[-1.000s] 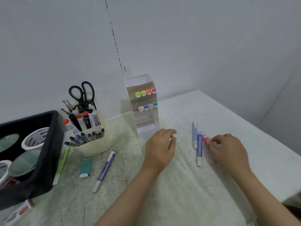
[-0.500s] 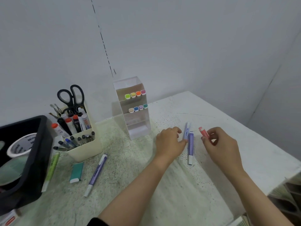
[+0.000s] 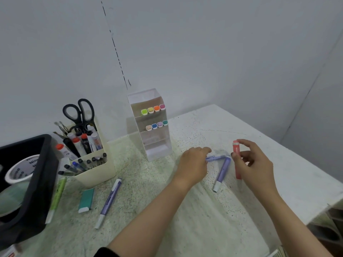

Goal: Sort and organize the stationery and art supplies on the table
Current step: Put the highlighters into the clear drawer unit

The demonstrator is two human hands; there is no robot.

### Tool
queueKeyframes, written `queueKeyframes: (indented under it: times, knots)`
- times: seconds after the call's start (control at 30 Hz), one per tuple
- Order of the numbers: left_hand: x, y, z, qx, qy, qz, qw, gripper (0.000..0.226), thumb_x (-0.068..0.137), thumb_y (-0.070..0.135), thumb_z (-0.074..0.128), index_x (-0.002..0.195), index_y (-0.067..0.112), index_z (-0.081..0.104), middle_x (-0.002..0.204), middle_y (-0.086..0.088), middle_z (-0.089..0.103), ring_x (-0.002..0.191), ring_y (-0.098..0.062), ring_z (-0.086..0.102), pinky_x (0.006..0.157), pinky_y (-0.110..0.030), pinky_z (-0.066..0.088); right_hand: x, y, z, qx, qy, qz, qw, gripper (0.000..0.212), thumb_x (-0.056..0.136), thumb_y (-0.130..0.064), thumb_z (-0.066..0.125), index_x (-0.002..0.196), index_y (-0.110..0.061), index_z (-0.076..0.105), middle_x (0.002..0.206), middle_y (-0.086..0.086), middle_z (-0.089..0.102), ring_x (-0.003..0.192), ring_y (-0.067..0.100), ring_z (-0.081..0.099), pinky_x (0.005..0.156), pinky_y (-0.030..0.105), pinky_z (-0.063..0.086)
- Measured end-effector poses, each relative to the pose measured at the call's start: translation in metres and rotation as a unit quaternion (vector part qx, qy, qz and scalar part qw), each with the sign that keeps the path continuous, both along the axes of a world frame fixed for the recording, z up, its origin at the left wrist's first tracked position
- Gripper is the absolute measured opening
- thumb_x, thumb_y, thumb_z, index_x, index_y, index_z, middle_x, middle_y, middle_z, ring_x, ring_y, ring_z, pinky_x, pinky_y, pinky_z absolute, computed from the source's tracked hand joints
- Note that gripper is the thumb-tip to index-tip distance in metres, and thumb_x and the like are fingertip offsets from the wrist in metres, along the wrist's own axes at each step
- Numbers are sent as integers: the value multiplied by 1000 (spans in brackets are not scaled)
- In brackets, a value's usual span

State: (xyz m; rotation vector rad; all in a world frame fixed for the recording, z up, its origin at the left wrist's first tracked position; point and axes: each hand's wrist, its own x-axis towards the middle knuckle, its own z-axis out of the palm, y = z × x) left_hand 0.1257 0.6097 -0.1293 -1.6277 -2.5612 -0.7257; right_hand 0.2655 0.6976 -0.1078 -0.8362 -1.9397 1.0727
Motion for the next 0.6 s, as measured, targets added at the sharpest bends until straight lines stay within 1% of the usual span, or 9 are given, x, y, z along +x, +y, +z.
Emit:
queueKeyframes:
  times: [0.07,0.17,0.2,0.27,0.3,0.37,0.43,0.53,0.6]
  knots:
    - [1,-2,-2,-12,4,-4,1000,42,90,2,47,131,10,49,112,-11,56,98,-27,52,79,-33,42,0,3,1,-3,-1,0,1000,31,91,-8,56,118,-22,57,84,4,66,61,9,52,50,5,40]
    - [5,-10,0,10,-57,15,998,45,93,-1,38,137,11,40,116,-11,48,98,-25,48,76,-30,39,-4,9,1,-37,1,15,999,29,97,-10,41,121,-23,50,84,-5,62,59,7,48,53,15,40]
    - [6,-13,2,29,-92,26,995,44,96,2,36,138,13,38,118,-9,47,99,-23,49,77,-30,40,-5,9,0,-42,2,19,999,29,99,-12,37,123,-22,49,84,-7,59,64,9,49,59,21,40]
    - [8,-19,7,78,-157,42,984,37,102,18,31,139,18,36,119,-2,49,100,-16,50,79,-28,41,-9,9,2,-37,8,30,999,25,101,-16,34,120,-22,50,83,-9,54,71,7,49,66,21,38]
    - [8,-23,9,100,-176,48,978,36,103,26,29,138,21,38,113,2,52,95,-11,50,76,-26,40,-11,8,3,-26,9,36,999,22,102,-19,35,117,-23,50,84,-12,53,72,4,49,67,16,36]
    - [7,-29,14,144,-205,52,967,32,103,29,31,132,24,43,88,10,51,73,-4,46,62,-22,35,-16,5,6,3,2,47,999,14,101,-22,38,111,-24,48,82,-13,52,69,2,48,62,9,33]
    - [5,-37,19,187,-252,70,947,24,102,25,36,122,24,48,75,10,46,61,-4,41,56,-20,34,-22,1,9,17,2,59,998,10,100,-21,41,108,-20,45,72,-6,48,61,10,43,54,11,31]
    - [0,-49,27,245,-278,108,923,15,98,18,46,106,29,52,92,4,57,79,-6,51,71,-19,41,-30,-4,13,35,4,83,996,5,98,-20,44,103,-17,46,76,4,55,66,19,49,56,15,34]
    - [-3,-59,32,284,-256,122,916,19,95,14,52,99,33,54,100,4,59,88,1,53,75,-10,40,-36,-7,16,88,1,93,992,2,95,-20,53,97,-22,53,86,-1,58,74,11,53,62,8,35]
